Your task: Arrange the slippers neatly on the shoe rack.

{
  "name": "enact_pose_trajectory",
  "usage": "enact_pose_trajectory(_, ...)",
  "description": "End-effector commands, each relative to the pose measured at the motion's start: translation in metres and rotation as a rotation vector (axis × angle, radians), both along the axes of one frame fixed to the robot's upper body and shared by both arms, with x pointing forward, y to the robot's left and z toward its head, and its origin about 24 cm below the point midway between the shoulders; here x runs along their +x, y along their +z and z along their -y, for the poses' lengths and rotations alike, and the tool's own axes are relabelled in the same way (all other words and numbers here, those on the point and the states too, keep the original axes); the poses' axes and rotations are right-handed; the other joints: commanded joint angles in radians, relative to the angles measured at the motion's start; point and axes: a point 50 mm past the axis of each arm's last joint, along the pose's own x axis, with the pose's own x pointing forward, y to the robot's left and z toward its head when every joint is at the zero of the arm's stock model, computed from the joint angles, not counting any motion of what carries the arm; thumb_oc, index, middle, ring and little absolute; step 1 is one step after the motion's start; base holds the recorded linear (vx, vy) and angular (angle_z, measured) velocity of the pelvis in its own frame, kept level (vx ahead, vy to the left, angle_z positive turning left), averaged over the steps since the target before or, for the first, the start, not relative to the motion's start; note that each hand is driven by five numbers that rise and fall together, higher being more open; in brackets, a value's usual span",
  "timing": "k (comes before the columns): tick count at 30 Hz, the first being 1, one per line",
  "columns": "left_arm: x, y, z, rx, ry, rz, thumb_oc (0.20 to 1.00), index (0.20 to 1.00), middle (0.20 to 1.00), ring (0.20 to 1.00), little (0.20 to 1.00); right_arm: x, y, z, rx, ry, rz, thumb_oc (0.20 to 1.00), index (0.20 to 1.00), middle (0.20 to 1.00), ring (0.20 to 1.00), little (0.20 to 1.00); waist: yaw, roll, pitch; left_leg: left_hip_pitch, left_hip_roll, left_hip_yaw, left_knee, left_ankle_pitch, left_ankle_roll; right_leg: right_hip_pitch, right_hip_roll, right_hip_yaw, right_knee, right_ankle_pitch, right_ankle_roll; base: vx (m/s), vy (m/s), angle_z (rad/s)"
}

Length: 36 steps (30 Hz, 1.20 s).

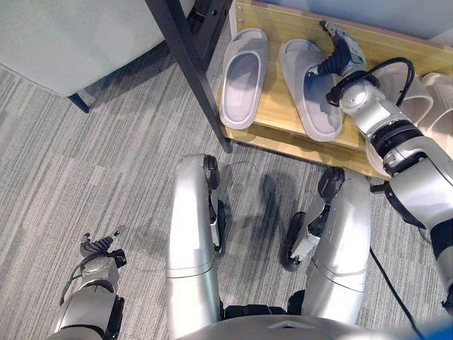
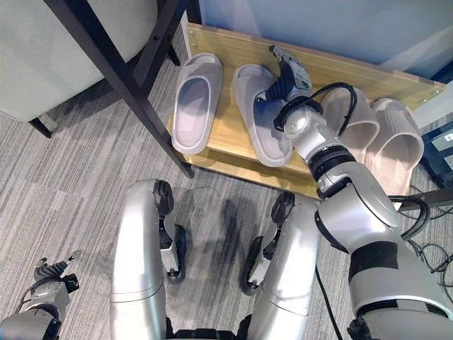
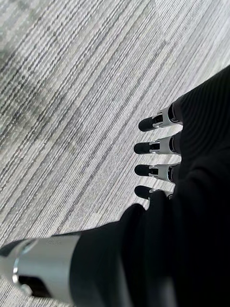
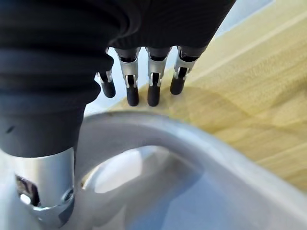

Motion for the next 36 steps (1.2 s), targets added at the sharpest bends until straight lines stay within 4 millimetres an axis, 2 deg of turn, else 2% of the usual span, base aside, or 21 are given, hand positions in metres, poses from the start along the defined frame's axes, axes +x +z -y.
enact_pose_trajectory(1,-0.006,0.004,-0.009,0.058,-0.060,-0.061,1.000,1.000,1.000,1.000,1.000,-0.012,0.044,-0.001,0.066,0.062,0.180,1.000,1.000,1.000,1.000,1.000,0.053,-0.010,-0.025,0.014,-0.035,-0.248,-0.090,0.027,-0.059,0.101,-0.016,0.200,0.001,0.102,0.023,0.01,0.036,-0.04)
enact_pose_trajectory(3,-0.003,-0.003,0.001,0.049,-0.138,-0.089,1.000,1.000,1.000,1.000,1.000,-0.016,0.042,-0.005,0.042,0.094,0.198,1.000,1.000,1.000,1.000,1.000,0.043,-0.011,-0.036,0.014,-0.032,-0.248,-0.086,0.024,-0.060,0.104,-0.016,0.197,-0.001,0.106,0.028,0.00,0.040,-0.05)
enact_pose_trajectory(7,-0.008,-0.011,0.009,0.000,-0.126,-0.093,1.000,1.000,1.000,1.000,1.000,-0.019,0.037,-0.006,0.064,0.111,0.204,1.000,1.000,1.000,1.000,1.000,0.031,-0.010,-0.047,0.014,-0.031,-0.250,-0.073,0.018,-0.060,0.103,-0.008,0.198,0.006,0.106,0.032,0.00,0.018,-0.06)
enact_pose_trajectory(8,0.003,-0.009,0.015,0.007,-0.133,-0.076,1.000,1.000,1.000,1.000,1.000,-0.021,0.031,-0.014,0.068,0.134,0.203,1.000,1.000,1.000,1.000,1.000,0.023,-0.014,-0.048,0.014,-0.028,-0.250,-0.070,0.016,-0.058,0.102,-0.004,0.198,0.008,0.107,0.033,-0.01,0.024,-0.08)
enact_pose_trajectory(9,0.012,-0.015,0.032,-0.042,-0.162,-0.054,1.000,1.000,1.000,1.000,1.000,-0.021,0.029,-0.016,0.077,0.131,0.195,1.000,1.000,1.000,1.000,1.000,0.018,-0.011,-0.050,0.014,-0.026,-0.248,-0.062,0.012,-0.055,0.100,0.001,0.200,0.015,0.104,0.033,-0.01,0.039,-0.15)
enact_pose_trajectory(11,0.003,-0.027,0.045,-0.084,-0.174,-0.075,1.000,1.000,1.000,1.000,1.000,-0.019,0.025,-0.016,0.077,0.110,0.185,1.000,1.000,1.000,1.000,1.000,0.015,-0.009,-0.041,0.014,-0.029,-0.246,-0.034,0.004,-0.054,0.098,0.005,0.204,0.040,0.099,0.034,-0.02,0.025,-0.19)
enact_pose_trajectory(22,0.000,-0.027,0.043,-0.075,-0.145,-0.064,1.000,1.000,1.000,1.000,1.000,-0.038,0.006,-0.023,0.204,0.229,0.214,1.000,1.000,1.000,1.000,1.000,-0.002,-0.010,-0.058,0.014,-0.030,-0.252,-0.020,-0.004,-0.053,0.104,0.011,0.204,0.046,0.103,0.039,0.00,0.000,-0.02)
enact_pose_trajectory(29,-0.007,-0.030,0.044,-0.074,-0.116,-0.076,1.000,1.000,1.000,1.000,1.000,-0.063,-0.019,-0.022,0.252,0.299,0.228,1.000,1.000,1.000,1.000,1.000,-0.020,-0.011,-0.056,0.014,-0.027,-0.252,-0.011,-0.006,-0.054,0.103,0.012,0.211,0.054,0.102,0.042,0.00,-0.007,-0.02)
enact_pose_trajectory(31,-0.007,-0.030,0.044,-0.073,-0.116,-0.077,1.000,1.000,1.000,1.000,1.000,-0.063,-0.019,-0.022,0.253,0.299,0.227,1.000,1.000,1.000,1.000,1.000,-0.020,-0.011,-0.057,0.014,-0.027,-0.252,-0.011,-0.006,-0.054,0.103,0.012,0.211,0.054,0.102,0.042,0.00,0.000,0.00)
enact_pose_trajectory(33,-0.005,-0.029,0.045,-0.067,-0.110,-0.053,1.000,1.000,1.000,1.000,1.000,-0.079,-0.025,-0.021,0.266,0.352,0.248,1.000,1.000,1.000,1.000,1.000,-0.026,-0.008,-0.058,0.014,-0.025,-0.255,-0.014,-0.003,-0.052,0.101,0.010,0.209,0.048,0.103,0.043,0.00,0.000,0.00)
enact_pose_trajectory(36,-0.004,-0.030,0.049,-0.054,-0.149,-0.066,1.000,1.000,1.000,1.000,1.000,-0.086,-0.031,-0.016,0.258,0.360,0.245,1.000,1.000,1.000,1.000,1.000,-0.026,-0.003,-0.060,0.014,-0.026,-0.253,-0.025,0.000,-0.050,0.102,0.009,0.211,0.039,0.109,0.047,0.00,0.000,0.00)
